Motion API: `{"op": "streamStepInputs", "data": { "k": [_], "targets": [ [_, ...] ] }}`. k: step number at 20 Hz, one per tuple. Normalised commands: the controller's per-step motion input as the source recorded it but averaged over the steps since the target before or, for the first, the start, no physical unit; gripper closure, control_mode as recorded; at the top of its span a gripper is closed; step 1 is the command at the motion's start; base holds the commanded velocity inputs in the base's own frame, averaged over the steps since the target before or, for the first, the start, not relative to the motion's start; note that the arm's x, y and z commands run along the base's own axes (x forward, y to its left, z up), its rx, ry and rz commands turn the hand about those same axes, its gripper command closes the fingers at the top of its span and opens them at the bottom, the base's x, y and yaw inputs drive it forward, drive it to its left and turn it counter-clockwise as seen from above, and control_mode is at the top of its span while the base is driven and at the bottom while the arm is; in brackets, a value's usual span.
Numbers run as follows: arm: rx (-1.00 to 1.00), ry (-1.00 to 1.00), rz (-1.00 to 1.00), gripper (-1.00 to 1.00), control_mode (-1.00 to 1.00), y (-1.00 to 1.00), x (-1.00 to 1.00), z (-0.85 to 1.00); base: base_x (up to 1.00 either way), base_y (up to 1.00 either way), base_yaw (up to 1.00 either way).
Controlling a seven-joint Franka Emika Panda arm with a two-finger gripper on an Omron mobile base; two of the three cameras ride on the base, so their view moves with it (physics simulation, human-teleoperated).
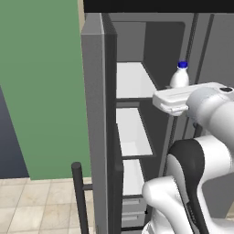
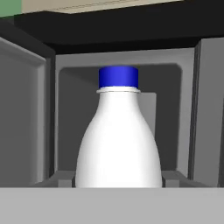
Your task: Take the bottled waters from the counter and place them in the freezer to freeze. Close the freezer door after placing the bottles.
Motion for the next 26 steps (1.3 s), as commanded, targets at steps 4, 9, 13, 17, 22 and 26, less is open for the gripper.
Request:
{"op": "streamStepInputs", "data": {
  "k": [4,9,13,17,22,26],
  "targets": [
    [0.0,0.0,0.0,1.0,-1.0,0.0,0.41,-0.15,0.0,0.0,0.0],
    [0.0,0.0,0.0,1.0,-1.0,0.0,0.43,-0.19,0.0,0.0,0.0],
    [0.0,0.0,0.0,1.0,-1.0,0.03,0.43,-0.23,0.0,0.0,0.0],
    [0.0,0.0,0.0,1.0,-1.0,0.11,0.48,-0.2,0.0,0.0,0.0],
    [0.0,0.0,0.0,1.0,-1.0,0.02,0.46,-0.08,0.0,0.0,0.0],
    [0.0,0.0,-0.01,1.0,-1.0,0.0,0.47,0.0,0.0,0.0,0.0]
  ]
}}
